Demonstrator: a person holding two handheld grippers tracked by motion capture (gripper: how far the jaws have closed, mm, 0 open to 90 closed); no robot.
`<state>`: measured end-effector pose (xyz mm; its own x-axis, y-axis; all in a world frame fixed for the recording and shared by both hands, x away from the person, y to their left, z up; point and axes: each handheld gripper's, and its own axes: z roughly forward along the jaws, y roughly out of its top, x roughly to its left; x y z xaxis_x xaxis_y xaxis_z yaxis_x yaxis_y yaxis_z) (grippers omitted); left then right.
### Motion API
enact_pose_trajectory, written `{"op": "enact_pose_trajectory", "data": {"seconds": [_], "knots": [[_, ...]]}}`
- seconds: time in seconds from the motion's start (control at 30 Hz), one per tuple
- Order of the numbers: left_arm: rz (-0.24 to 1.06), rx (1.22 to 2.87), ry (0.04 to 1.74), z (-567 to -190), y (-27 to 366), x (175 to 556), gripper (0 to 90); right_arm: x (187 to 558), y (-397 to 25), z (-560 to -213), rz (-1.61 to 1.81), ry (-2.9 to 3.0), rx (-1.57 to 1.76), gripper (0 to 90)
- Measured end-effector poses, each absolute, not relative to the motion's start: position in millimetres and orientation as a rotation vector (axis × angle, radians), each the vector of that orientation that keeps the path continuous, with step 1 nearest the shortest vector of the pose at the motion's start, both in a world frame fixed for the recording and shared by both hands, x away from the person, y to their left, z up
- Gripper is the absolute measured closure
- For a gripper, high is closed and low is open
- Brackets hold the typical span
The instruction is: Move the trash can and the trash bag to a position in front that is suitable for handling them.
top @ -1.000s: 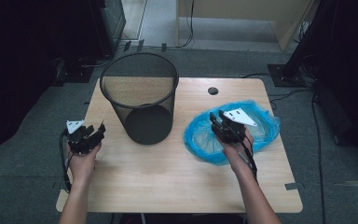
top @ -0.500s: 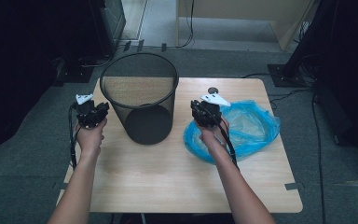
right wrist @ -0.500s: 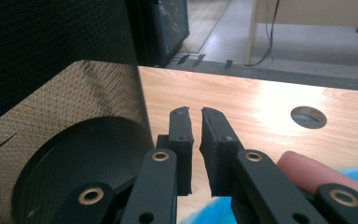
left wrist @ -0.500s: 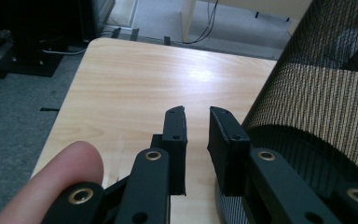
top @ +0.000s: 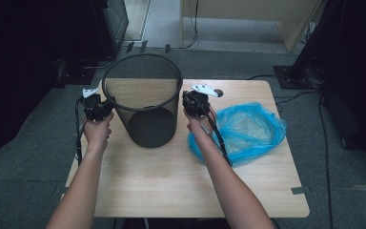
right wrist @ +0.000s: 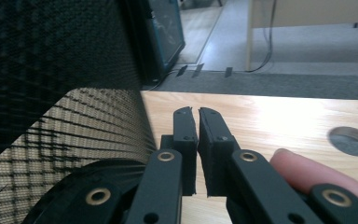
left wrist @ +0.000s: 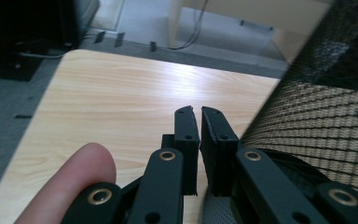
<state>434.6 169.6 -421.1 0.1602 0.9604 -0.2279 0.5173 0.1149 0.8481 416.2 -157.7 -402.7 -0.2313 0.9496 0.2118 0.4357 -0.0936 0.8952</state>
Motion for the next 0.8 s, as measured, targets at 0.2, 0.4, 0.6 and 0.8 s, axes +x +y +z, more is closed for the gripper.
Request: {"op": "enact_pose_trajectory", "data": {"seconds": [0.2,0.4,0.6,0.8], "knots": [[0.572,1.559,1.443,-417,162,433,90.0,413,-144,-402,1.294,1.702,1.497,90.0],[0.536,1.574,1.407,-416,161,424,90.0,408,-150,-402,1.32,1.724,1.523,90.0],[0.554,1.607,1.389,-415,154,401,90.0,390,-157,-400,1.303,1.758,1.514,90.0],[0.568,1.643,1.348,-414,137,371,90.0,363,-175,-400,1.313,1.77,1.507,90.0]]}}
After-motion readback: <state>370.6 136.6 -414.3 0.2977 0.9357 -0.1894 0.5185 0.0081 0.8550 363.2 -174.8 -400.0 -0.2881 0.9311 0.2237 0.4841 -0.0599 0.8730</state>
